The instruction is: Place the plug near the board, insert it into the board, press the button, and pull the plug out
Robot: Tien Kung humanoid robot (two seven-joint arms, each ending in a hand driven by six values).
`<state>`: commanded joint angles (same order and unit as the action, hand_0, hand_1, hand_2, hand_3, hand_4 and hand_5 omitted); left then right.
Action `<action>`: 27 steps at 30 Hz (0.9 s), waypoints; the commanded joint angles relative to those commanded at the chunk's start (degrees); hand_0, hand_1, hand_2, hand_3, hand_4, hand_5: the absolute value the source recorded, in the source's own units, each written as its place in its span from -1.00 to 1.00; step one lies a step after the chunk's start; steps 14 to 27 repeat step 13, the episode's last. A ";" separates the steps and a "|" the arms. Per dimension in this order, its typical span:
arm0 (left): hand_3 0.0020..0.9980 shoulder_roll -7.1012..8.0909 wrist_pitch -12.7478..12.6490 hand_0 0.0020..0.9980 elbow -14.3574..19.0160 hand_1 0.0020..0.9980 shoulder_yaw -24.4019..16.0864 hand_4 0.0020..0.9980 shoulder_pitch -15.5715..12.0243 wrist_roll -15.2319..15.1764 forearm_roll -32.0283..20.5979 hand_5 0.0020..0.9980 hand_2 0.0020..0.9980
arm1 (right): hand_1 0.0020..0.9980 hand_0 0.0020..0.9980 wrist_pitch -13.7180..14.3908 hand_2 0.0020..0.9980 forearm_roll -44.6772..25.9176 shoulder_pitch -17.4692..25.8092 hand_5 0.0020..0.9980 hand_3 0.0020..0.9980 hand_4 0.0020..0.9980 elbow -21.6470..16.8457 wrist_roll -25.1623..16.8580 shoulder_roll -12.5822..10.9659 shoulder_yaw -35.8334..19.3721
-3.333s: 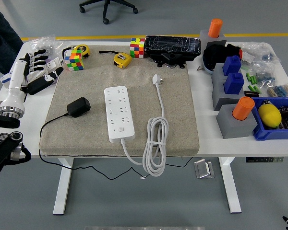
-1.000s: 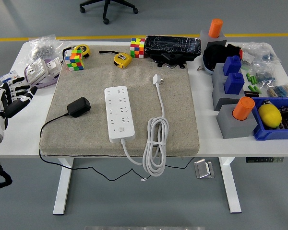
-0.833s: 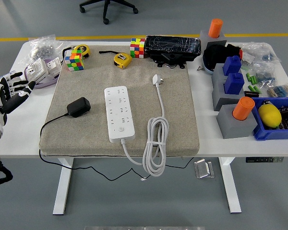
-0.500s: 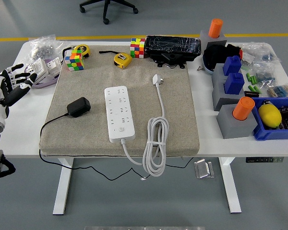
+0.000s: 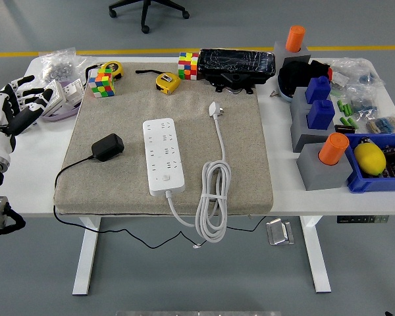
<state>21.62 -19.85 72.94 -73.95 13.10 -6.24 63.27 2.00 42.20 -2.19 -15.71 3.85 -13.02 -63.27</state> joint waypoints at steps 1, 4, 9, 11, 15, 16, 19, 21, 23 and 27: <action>0.62 -0.14 0.00 0.16 -0.03 0.30 -0.05 0.69 -0.01 0.01 -0.02 -0.19 0.35 | 0.36 0.22 -0.02 0.32 -0.08 -0.09 0.18 0.13 0.94 -0.02 0.00 -0.06 0.12; 0.62 -0.27 0.03 0.16 -0.02 0.30 -0.02 0.69 0.02 0.07 0.03 -0.19 0.35 | 0.36 0.21 -0.04 0.32 -0.16 -0.30 0.17 0.13 0.94 -0.04 0.03 -0.22 0.36; 0.62 -0.27 0.02 0.15 0.10 0.29 -0.27 0.69 0.14 0.09 0.00 -0.19 0.36 | 0.36 0.22 -0.05 0.32 -0.29 -0.65 0.17 0.13 0.94 -0.08 0.01 -0.40 0.40; 0.62 -0.20 0.02 0.15 0.14 0.29 -0.18 0.69 0.27 0.10 0.00 -0.19 0.36 | 0.36 0.22 -0.06 0.32 -0.36 -0.71 0.17 0.13 0.94 -0.07 0.03 -0.46 0.49; 0.62 -0.22 0.02 0.15 0.20 0.29 -0.24 0.69 0.27 0.11 -0.02 -0.19 0.36 | 0.36 0.22 -0.06 0.32 -0.42 -0.76 0.17 0.13 0.94 -0.03 0.04 -0.51 0.53; 0.62 -0.22 0.02 0.15 0.20 0.29 -0.24 0.69 0.27 0.11 -0.02 -0.19 0.36 | 0.36 0.22 -0.06 0.32 -0.42 -0.76 0.17 0.13 0.94 -0.03 0.04 -0.51 0.53; 0.62 -0.22 0.02 0.15 0.20 0.29 -0.24 0.69 0.27 0.11 -0.02 -0.19 0.36 | 0.36 0.22 -0.06 0.32 -0.42 -0.76 0.17 0.13 0.94 -0.03 0.04 -0.51 0.53; 0.62 -0.22 0.02 0.15 0.20 0.29 -0.24 0.69 0.27 0.11 -0.02 -0.19 0.36 | 0.36 0.22 -0.06 0.32 -0.42 -0.76 0.17 0.13 0.94 -0.03 0.04 -0.51 0.53; 0.62 -0.22 0.02 0.15 0.20 0.29 -0.24 0.69 0.27 0.11 -0.02 -0.19 0.36 | 0.36 0.22 -0.06 0.32 -0.42 -0.76 0.17 0.13 0.94 -0.03 0.04 -0.51 0.53; 0.62 -0.22 0.02 0.15 0.20 0.29 -0.24 0.69 0.27 0.11 -0.02 -0.19 0.36 | 0.36 0.22 -0.06 0.32 -0.42 -0.76 0.17 0.13 0.94 -0.03 0.04 -0.51 0.53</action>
